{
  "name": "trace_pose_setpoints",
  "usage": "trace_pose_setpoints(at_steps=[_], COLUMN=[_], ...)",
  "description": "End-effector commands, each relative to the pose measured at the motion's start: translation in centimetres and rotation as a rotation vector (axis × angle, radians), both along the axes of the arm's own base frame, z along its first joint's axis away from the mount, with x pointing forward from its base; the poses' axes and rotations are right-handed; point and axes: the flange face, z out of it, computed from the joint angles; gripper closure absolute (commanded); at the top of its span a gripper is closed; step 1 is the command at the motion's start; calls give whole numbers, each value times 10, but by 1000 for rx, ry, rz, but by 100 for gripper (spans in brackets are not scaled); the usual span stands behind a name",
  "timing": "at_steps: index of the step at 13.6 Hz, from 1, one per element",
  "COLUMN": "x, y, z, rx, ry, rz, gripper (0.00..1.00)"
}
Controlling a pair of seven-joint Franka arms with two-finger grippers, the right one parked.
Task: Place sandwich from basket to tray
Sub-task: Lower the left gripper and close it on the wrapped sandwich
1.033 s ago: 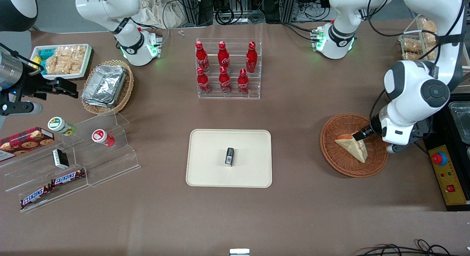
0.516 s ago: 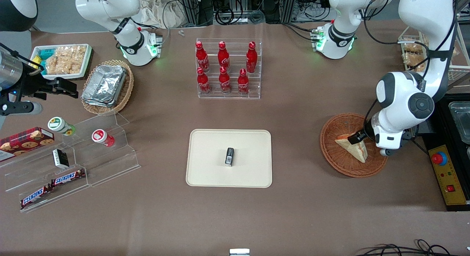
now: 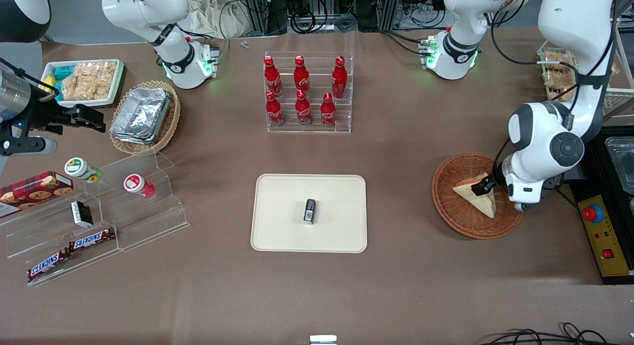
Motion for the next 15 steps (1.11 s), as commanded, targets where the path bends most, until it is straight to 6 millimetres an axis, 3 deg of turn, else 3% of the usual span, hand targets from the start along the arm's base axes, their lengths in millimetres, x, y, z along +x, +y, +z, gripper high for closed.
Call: trace_pose_setpoints(at_steps=[1,3,8,9,11,12,15], x=[1,6,17,20,28,29,29], y=[-4,-5,-8,-8,-13,-15,-15], z=[-9,-19,-20,-17,-17,-18,-17], rx=[22,22,24,22,25,26,24], ry=[-34,-48,-62,-70,-79,-77,-79], rz=[39,79,139,148,216,220,220], gripper=[0,0,1,22,84,100,100])
